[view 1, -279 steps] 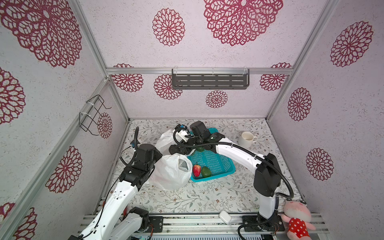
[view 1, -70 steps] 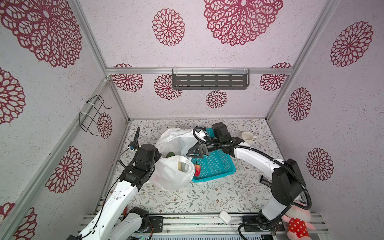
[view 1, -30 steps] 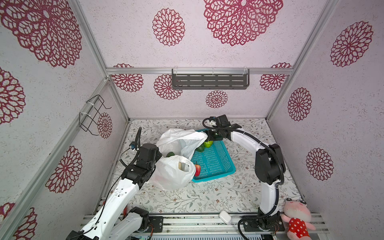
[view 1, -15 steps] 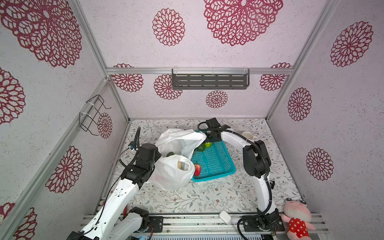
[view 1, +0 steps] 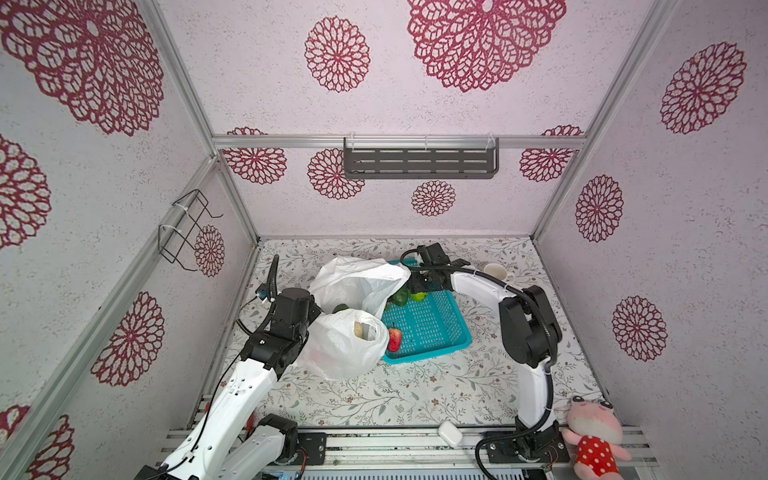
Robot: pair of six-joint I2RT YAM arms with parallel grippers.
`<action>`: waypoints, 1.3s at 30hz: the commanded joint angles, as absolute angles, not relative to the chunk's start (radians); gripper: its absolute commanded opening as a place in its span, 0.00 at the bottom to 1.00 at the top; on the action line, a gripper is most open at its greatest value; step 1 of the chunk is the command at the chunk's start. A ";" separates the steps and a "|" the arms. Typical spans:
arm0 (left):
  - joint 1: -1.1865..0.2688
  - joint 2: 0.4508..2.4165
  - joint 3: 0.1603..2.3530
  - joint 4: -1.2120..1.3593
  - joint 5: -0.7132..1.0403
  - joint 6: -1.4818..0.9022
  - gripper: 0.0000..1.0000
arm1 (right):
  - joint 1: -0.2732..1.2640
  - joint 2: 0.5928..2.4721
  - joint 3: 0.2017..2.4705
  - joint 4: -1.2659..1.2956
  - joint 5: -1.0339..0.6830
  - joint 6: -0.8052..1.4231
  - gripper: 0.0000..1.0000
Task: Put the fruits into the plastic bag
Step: 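Lift the lime green fruit and carry it into the white bag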
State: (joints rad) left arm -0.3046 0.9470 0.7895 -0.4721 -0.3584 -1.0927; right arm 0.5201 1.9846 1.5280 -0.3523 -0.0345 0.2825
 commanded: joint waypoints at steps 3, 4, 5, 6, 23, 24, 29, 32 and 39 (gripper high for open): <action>-0.296 0.933 0.802 -0.456 -0.363 -1.092 0.00 | 0.529 1.671 1.321 -0.209 -0.178 0.313 0.44; -0.295 0.933 0.805 -0.456 -0.362 -1.094 0.00 | 0.530 1.624 1.275 -0.185 -0.221 0.315 0.44; -0.296 0.934 0.808 -0.457 -0.362 -1.091 0.00 | 0.538 1.571 1.213 -0.153 -0.277 0.314 0.44; -0.295 0.936 0.810 -0.456 -0.361 -1.090 0.00 | 0.546 1.511 1.159 -0.126 -0.329 0.314 0.44; -0.296 0.934 0.835 -0.470 -0.323 -1.094 0.00 | 0.727 1.495 1.266 0.060 -0.597 0.278 0.49; -0.297 0.924 0.829 -0.474 -0.321 -1.101 0.00 | 0.727 1.538 1.301 0.062 -0.564 0.282 0.49; -0.301 0.870 0.804 -0.487 -0.311 -1.116 0.00 | 0.730 1.822 1.604 -0.075 -0.459 0.295 0.49; -0.303 0.850 0.795 -0.496 -0.305 -1.118 0.00 | 0.739 1.959 1.750 -0.132 -0.453 0.301 0.51; -0.303 0.838 0.779 -0.505 -0.298 -1.143 0.00 | 0.777 2.046 1.853 -0.149 -0.492 0.285 0.75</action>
State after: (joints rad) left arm -0.3027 0.8471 0.7975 -0.4950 -0.2985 -1.1191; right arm 0.7528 2.0979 1.8118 -0.1551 -0.4717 0.2920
